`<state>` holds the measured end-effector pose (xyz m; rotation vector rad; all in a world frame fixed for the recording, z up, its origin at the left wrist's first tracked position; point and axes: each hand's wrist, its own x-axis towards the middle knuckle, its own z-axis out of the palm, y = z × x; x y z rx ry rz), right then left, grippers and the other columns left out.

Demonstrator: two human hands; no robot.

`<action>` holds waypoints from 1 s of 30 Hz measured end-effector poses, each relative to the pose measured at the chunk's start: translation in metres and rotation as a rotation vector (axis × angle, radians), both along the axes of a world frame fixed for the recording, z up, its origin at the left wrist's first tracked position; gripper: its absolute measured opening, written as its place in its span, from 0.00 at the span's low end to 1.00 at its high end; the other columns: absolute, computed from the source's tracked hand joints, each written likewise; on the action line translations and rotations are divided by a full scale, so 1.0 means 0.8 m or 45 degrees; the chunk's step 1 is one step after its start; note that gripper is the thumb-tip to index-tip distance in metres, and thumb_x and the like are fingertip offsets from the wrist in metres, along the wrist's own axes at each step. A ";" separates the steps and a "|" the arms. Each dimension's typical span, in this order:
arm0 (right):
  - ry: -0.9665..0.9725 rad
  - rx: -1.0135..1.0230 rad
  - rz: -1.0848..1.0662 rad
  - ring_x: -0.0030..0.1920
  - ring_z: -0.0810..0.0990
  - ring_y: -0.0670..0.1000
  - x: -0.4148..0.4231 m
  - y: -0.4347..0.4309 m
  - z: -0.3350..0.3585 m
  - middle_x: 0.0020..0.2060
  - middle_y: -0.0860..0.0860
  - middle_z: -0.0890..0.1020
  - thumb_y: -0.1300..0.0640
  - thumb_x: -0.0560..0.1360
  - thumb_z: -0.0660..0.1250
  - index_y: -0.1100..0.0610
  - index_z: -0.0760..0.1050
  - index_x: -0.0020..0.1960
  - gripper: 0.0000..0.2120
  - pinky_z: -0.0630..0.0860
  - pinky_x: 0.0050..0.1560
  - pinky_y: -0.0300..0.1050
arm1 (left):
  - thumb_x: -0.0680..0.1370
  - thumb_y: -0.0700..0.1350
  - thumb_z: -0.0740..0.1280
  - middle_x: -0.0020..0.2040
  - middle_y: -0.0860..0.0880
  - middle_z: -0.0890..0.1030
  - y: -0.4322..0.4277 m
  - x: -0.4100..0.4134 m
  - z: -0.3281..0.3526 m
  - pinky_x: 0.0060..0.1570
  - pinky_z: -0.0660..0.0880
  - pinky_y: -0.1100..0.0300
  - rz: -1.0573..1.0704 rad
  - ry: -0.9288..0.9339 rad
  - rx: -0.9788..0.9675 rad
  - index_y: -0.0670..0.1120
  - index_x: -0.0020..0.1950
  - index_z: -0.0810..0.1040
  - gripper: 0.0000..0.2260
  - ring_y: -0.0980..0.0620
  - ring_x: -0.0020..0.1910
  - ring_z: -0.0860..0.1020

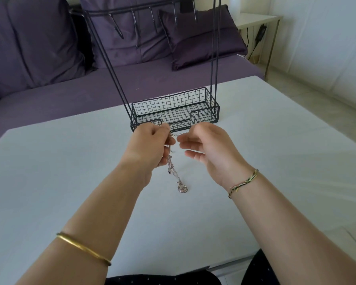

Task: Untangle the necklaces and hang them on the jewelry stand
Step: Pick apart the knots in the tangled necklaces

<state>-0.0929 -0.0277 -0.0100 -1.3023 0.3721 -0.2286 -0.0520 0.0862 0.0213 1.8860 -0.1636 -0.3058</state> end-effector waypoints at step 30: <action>0.085 -0.077 0.192 0.38 0.80 0.52 -0.001 0.004 0.003 0.29 0.51 0.77 0.64 0.72 0.61 0.59 0.73 0.32 0.11 0.77 0.51 0.49 | 0.77 0.46 0.66 0.23 0.54 0.70 0.005 0.000 0.010 0.20 0.63 0.69 0.067 0.104 -0.089 0.46 0.35 0.75 0.12 0.57 0.20 0.67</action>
